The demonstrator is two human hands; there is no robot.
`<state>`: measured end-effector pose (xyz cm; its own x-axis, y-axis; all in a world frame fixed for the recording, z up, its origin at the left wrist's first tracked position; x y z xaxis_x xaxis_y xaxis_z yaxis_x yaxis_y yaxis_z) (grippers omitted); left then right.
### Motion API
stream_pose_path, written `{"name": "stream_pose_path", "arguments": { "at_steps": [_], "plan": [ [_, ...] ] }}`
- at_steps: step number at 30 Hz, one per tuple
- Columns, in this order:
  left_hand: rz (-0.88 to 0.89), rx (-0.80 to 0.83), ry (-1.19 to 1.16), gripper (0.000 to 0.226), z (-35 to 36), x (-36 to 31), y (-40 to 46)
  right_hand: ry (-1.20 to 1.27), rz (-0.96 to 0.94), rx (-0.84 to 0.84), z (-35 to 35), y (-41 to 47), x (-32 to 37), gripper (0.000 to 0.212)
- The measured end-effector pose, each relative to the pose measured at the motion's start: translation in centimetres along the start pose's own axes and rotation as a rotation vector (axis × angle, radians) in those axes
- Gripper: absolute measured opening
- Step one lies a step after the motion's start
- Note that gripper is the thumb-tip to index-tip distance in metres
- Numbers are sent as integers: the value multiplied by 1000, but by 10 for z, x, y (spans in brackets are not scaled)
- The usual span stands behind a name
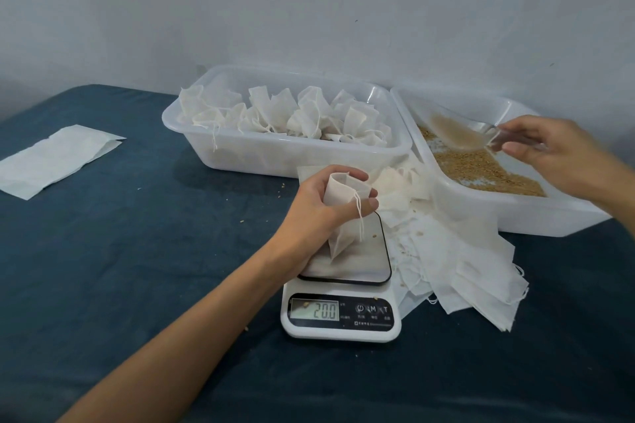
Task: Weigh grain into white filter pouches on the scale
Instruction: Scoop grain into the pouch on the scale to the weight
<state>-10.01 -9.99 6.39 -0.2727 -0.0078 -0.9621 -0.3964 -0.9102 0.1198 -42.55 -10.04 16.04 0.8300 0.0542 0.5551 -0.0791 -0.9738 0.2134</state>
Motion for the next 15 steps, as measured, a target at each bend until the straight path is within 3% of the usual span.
{"name": "stream_pose_path", "arguments": {
  "at_steps": [8, 15],
  "plan": [
    [-2, -29, 28, 30, 1, -4, -3, -86, -30, 8, 5, -1, 6, 24],
    [10, -44, 80, 21, 0, -1, -1, -318, 331, -2, 10, 19, -21, 28]
  ]
}}
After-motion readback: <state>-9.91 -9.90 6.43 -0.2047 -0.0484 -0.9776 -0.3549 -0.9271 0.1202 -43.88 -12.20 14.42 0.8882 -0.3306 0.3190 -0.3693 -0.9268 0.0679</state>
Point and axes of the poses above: each hand's wrist, its own y-axis towards the middle knuckle, its own z-axis out of the palm, x = y × z, the point moved 3 cm from there along y, towards the middle knuckle, and after that the axes turned 2 degrees about -y, right-handed, at the moved point
